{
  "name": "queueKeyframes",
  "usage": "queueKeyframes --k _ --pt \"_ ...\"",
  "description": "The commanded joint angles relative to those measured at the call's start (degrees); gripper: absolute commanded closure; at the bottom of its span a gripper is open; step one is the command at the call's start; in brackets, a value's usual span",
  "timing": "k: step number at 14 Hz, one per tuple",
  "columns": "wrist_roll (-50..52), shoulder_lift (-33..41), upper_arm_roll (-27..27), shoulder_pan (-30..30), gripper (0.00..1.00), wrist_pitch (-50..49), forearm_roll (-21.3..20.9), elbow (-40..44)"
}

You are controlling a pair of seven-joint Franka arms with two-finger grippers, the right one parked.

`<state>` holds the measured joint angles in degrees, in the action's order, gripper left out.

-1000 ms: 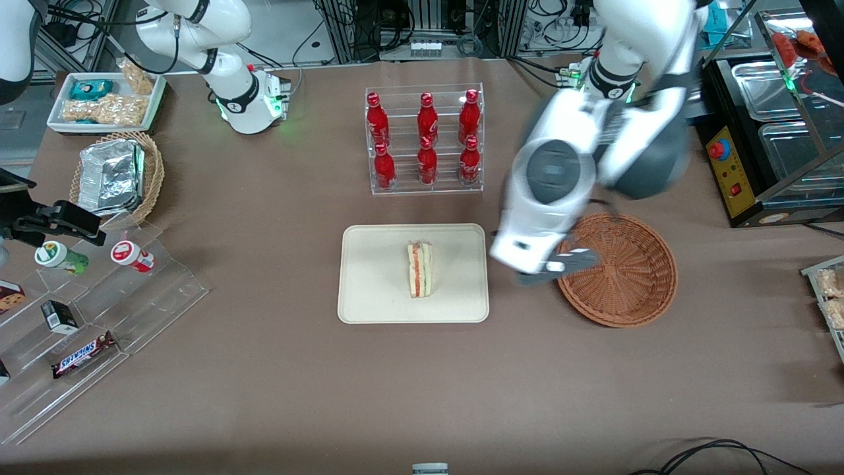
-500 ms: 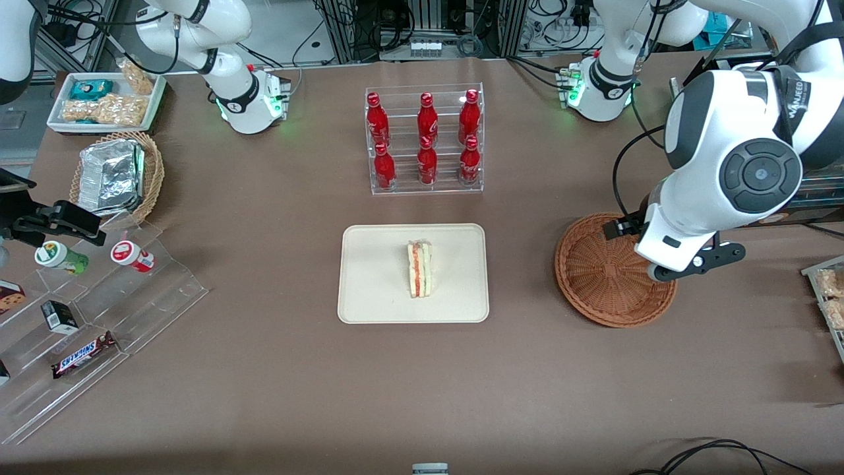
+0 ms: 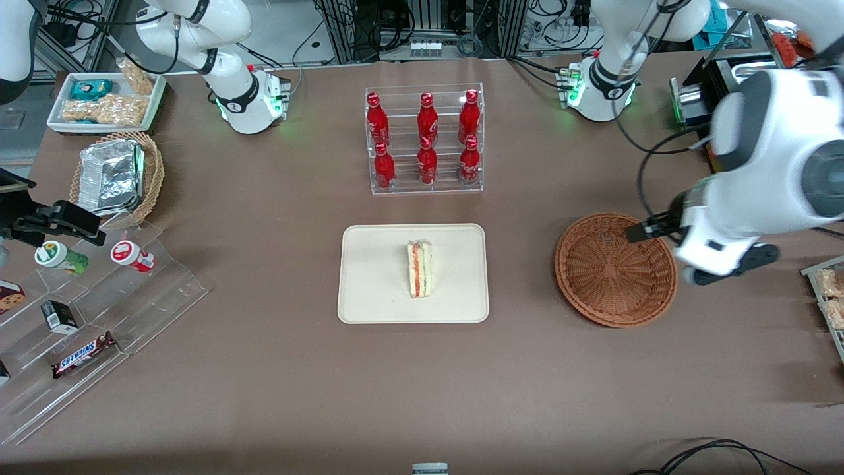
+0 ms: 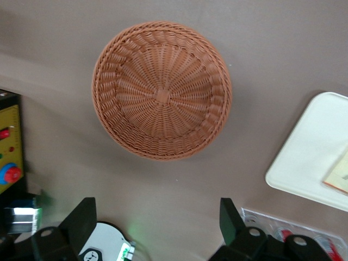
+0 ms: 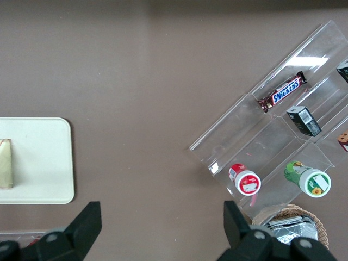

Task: Place sandwich from basket to tray

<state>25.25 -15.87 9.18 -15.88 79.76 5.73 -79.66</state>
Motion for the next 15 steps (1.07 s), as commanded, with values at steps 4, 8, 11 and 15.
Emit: queueKeyframes --k 4,8,11,15 --pt "-3.52 5.84 -16.55 13.94 0.00 -0.84 -5.63 -0.58" --pt "-12.24 13.57 -22.78 22.53 0.00 -4.35 -6.26 -3.56" --pt "-10.06 18.23 -25.53 25.46 0.00 -5.41 -5.82 -3.92" --pt "-9.69 21.84 -25.09 25.64 0.00 -5.93 -6.52 -5.32"
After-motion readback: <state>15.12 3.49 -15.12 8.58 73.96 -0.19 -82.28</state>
